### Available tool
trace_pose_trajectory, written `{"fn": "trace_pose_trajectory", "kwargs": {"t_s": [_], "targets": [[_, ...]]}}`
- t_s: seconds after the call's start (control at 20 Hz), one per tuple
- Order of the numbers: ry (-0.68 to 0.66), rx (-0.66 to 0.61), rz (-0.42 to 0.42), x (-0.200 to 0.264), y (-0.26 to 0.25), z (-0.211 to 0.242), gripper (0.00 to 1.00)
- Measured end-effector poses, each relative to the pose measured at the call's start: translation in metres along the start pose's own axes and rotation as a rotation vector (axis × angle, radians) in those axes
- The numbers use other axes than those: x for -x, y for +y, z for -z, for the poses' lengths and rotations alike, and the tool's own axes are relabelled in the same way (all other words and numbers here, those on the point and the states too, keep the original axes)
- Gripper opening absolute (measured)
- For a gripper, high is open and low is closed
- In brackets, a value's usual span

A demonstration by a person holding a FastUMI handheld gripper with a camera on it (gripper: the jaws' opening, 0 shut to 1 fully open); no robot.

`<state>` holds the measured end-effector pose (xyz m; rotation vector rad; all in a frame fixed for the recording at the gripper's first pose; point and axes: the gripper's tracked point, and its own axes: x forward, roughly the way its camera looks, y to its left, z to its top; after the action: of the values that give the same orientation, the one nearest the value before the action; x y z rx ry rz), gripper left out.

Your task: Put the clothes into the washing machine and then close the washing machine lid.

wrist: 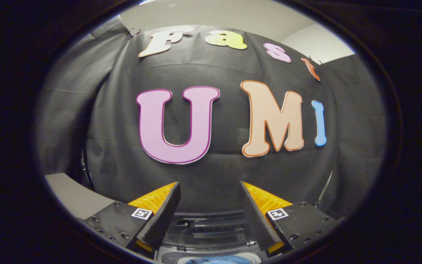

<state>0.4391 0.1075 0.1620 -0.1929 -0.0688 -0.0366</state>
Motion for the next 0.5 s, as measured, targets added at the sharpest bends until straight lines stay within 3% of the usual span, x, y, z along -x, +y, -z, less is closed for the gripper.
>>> {"fn": "trace_pose_trajectory", "kwargs": {"t_s": [0.25, 0.5], "targets": [[-0.056, 0.019, 0.032, -0.044, 0.003, 0.000, 0.98], [0.043, -0.073, 0.050, -0.083, -0.005, 0.044, 0.98]]}}
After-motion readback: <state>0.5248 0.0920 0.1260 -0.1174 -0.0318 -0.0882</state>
